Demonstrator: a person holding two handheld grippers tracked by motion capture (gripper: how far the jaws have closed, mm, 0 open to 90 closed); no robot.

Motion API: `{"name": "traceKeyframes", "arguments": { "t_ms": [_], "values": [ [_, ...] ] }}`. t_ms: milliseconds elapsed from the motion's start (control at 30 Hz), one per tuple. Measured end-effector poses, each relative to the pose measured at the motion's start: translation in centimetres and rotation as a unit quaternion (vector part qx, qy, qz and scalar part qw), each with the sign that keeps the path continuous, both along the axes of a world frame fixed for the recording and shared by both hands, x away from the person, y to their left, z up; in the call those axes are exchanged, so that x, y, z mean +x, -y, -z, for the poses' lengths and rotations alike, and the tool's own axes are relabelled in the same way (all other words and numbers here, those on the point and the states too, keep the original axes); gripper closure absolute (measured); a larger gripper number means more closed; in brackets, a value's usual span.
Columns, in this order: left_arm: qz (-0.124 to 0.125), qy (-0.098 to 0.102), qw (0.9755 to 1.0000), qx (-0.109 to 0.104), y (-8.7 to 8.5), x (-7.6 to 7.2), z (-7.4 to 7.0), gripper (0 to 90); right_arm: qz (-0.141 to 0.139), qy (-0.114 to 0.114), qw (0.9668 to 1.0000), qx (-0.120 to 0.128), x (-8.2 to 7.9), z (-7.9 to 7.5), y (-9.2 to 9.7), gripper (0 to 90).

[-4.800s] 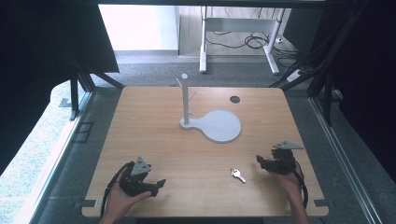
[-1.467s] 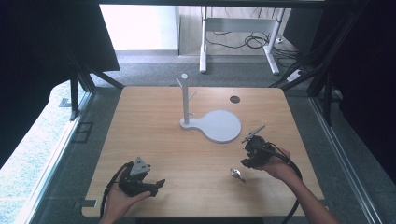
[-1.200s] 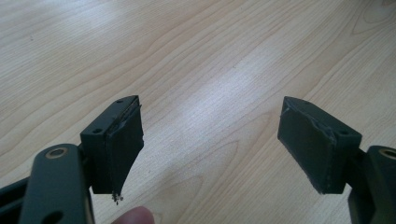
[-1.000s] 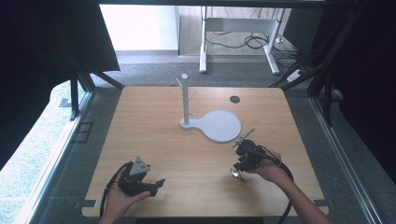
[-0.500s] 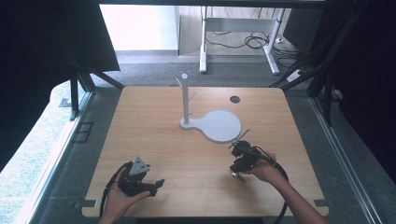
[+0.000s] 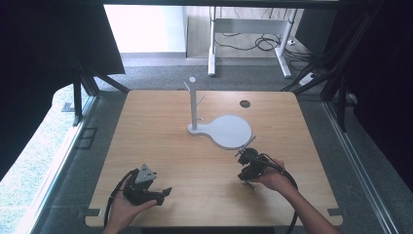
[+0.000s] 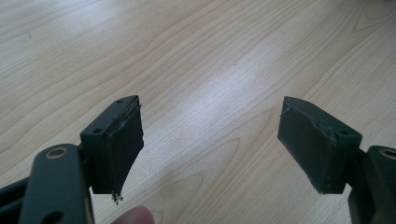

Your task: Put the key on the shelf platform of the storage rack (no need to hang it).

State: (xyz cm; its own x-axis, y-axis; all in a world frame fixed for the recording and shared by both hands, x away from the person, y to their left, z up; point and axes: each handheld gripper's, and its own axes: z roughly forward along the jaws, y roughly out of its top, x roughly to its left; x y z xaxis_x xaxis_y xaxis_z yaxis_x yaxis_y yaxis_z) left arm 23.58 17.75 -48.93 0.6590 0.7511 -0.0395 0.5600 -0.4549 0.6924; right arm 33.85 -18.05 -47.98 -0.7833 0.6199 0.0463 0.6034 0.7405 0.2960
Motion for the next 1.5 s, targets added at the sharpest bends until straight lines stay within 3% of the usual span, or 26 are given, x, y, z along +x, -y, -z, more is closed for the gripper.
{"name": "traceKeyframes", "arguments": {
  "t_ms": [567, 833, 1100, 1500],
  "values": [
    [0.001, 0.000, 1.0000, 0.001, 0.0, 0.0, 0.0, 22.5, 0.004, -0.020, 0.9997, -0.017, 0.8, 1.5, -0.6, 75.6],
    [0.002, 0.000, 1.0000, 0.001, 0.0, 0.0, -0.1, 22.5, 0.007, -0.026, 0.9994, -0.021, 0.8, 1.7, -0.6, 78.3],
    [0.002, 0.000, 1.0000, 0.001, 0.0, 0.0, 0.0, 22.5, 0.005, -0.035, 0.9991, -0.021, 0.9, 1.8, -0.8, 87.8],
    [0.000, 0.000, 1.0000, 0.000, -0.1, 0.0, 0.0, 22.5, 0.004, -0.048, 0.9985, -0.027, 0.8, 1.7, -0.8, 89.3]
  ]
}}
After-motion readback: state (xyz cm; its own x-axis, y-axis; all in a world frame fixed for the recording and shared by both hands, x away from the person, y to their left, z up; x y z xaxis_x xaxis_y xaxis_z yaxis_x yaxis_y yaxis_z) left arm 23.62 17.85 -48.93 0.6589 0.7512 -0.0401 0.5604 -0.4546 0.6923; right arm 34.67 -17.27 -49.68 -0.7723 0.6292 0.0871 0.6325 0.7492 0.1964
